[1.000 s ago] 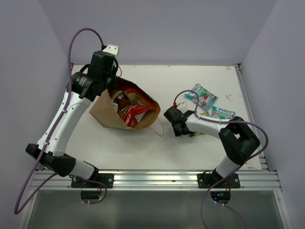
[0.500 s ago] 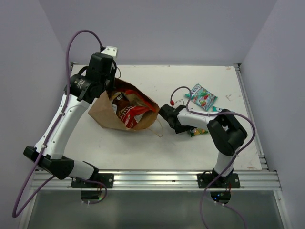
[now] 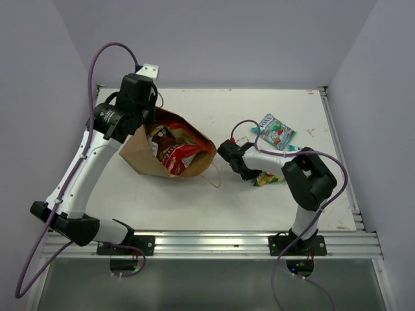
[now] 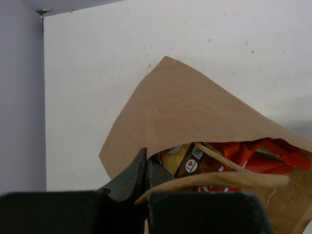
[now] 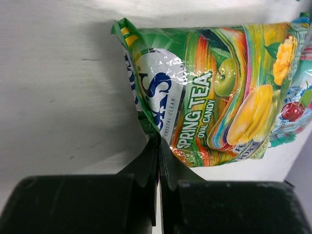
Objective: Place the snacks into the paper bag
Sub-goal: Pick up the snack from the center of the board.
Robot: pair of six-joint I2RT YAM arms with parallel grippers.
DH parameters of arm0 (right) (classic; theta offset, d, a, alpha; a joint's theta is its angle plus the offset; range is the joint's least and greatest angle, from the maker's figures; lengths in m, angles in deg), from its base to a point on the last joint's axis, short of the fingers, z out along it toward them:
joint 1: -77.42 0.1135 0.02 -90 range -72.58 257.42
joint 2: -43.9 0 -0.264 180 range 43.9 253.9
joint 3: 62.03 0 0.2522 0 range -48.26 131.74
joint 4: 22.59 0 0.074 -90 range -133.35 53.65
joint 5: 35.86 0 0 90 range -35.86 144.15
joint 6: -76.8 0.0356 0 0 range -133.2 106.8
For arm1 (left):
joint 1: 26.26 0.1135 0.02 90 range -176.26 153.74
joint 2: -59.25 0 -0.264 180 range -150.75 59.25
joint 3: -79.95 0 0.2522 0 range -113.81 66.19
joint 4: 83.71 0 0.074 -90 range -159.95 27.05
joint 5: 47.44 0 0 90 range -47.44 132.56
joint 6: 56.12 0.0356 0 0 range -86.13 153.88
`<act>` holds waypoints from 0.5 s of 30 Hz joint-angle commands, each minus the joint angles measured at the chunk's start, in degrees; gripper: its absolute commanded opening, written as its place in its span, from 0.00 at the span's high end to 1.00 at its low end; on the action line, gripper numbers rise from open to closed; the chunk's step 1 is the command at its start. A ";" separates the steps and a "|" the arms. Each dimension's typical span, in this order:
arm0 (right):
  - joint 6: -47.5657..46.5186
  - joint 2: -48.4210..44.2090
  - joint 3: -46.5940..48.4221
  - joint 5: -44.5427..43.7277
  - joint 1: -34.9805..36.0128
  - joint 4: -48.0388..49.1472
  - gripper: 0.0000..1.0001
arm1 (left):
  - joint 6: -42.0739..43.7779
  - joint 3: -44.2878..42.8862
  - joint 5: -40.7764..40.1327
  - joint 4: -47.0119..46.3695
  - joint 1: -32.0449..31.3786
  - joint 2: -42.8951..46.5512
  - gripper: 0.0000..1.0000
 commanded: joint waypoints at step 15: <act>-0.27 -34.88 -2.78 15.58 2.62 16.39 1.00 | 2.02 1.04 0.28 -2.43 0.53 2.75 1.00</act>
